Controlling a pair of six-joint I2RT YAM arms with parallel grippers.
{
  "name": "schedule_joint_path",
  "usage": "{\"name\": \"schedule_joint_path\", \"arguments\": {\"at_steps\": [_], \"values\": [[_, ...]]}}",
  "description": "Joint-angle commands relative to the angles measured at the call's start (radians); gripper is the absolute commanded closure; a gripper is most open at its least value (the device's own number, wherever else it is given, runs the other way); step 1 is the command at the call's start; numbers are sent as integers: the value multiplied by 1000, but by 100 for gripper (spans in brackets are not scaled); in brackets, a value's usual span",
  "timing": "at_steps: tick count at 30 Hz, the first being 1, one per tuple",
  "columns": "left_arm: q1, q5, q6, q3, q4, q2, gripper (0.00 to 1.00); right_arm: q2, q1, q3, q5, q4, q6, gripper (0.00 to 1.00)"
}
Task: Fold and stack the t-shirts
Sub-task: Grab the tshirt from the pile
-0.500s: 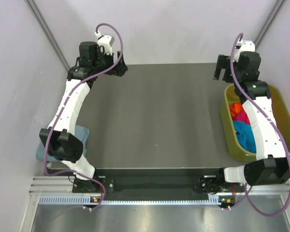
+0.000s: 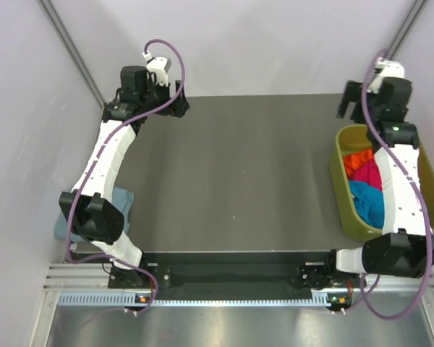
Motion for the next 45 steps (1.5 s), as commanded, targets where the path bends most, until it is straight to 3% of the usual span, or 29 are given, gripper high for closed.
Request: {"name": "schedule_joint_path", "arguments": {"at_steps": [1, 6, 9, 21, 45], "values": [[-3, 0, 15, 0, 21, -23, 9, 25, -165, 18, -106, -35, 112, 0], [-3, -74, 48, 0, 18, -2, 9, 79, -353, 24, -172, -81, 116, 0], [-3, -52, 35, 15, 21, 16, 9, 90, -389, -16, -185, -114, 103, 1], [-3, 9, -5, 45, 21, 56, 9, 142, -389, -275, -163, -99, 61, 3], [-43, -29, 52, 92, 11, 121, 9, 272, -434, -230, -70, 0, 86, 7]]}}
